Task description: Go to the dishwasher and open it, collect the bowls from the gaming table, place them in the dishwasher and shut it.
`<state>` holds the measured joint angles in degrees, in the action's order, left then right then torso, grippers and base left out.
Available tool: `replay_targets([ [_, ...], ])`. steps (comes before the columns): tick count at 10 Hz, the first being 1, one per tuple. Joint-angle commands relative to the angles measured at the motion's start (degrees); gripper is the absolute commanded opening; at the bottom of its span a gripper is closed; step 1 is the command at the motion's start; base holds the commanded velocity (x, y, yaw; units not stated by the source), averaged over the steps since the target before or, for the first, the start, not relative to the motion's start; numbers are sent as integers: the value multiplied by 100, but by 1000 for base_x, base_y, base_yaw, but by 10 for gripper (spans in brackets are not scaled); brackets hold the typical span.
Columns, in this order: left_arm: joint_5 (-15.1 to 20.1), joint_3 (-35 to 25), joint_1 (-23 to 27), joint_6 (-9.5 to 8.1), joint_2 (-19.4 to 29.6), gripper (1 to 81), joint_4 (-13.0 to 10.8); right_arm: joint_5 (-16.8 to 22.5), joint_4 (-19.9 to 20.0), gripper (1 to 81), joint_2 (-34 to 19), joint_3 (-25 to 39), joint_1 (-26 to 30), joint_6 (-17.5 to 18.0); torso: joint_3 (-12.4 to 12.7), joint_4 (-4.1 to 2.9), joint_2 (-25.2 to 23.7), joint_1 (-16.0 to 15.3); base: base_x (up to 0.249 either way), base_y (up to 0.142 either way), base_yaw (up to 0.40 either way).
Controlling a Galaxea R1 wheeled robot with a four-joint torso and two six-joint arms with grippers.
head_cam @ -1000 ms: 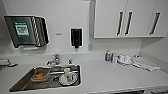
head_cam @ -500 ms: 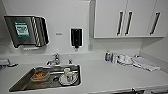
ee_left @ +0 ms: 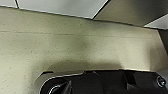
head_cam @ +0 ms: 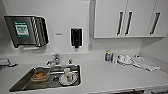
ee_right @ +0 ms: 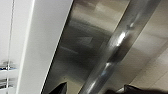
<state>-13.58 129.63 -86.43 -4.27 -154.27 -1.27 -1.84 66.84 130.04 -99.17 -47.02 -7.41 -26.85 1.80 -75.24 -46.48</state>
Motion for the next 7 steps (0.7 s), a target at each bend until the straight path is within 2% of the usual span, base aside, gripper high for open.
replay_targets([
  [1,198,-35,324,31,107,811,-5,483,57,811,-151,-180,715,-6,0,0,0,0,0,0,0],
  [4,198,-35,324,22,107,811,4,659,-31,811,-28,-602,662,-15,-2,0,0,0,0,0,0],
  [7,198,-26,324,22,115,811,13,659,-40,811,235,-822,610,-15,-2,0,0,0,0,0,0],
])
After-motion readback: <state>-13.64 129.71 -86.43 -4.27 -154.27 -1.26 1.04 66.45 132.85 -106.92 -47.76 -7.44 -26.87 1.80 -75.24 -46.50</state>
